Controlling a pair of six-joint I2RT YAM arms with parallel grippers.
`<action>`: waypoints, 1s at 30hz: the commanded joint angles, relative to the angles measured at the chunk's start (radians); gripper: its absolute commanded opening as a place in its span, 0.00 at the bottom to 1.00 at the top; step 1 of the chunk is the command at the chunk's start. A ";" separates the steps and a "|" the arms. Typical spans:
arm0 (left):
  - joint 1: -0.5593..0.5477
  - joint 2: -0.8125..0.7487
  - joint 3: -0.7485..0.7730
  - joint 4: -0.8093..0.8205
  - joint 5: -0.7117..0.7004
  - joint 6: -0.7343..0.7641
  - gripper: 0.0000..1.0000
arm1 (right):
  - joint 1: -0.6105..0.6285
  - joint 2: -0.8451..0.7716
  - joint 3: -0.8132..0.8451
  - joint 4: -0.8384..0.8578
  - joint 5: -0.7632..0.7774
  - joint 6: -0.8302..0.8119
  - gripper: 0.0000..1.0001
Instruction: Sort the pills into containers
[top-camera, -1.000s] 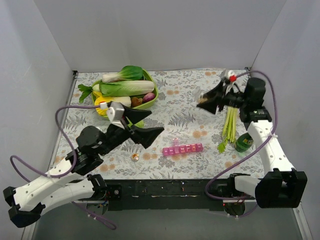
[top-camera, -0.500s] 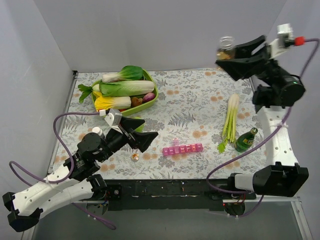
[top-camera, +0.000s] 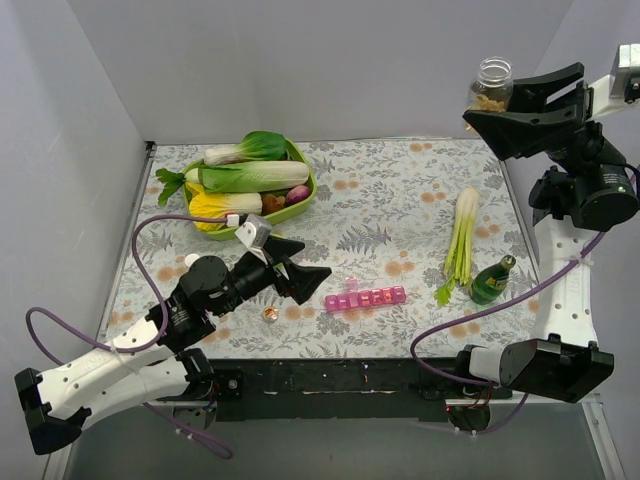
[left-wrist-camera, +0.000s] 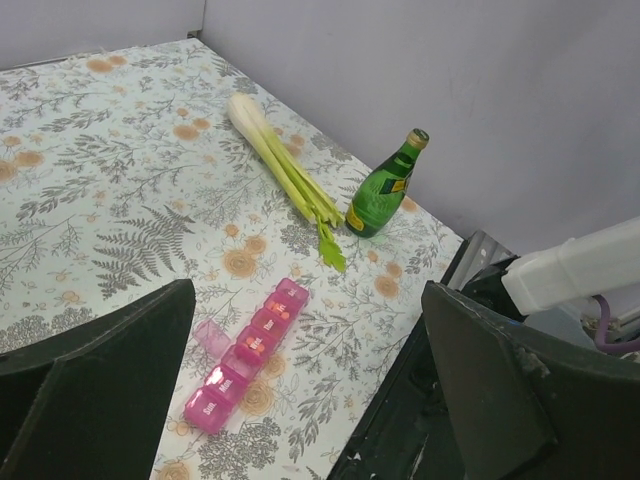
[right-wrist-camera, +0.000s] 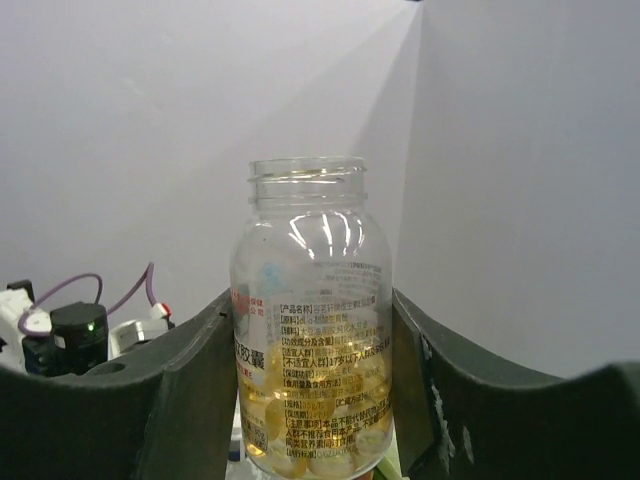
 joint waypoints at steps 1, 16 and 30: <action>0.003 -0.022 0.029 -0.009 0.022 0.030 0.98 | -0.030 -0.042 0.004 0.069 -0.024 -0.044 0.06; 0.003 -0.121 -0.064 -0.169 0.051 0.309 0.98 | 0.228 -0.222 -0.738 0.291 -0.570 -0.350 0.08; 0.003 -0.114 -0.179 -0.109 -0.048 0.423 0.98 | 0.159 -0.235 -0.989 -0.254 -0.503 -0.802 0.08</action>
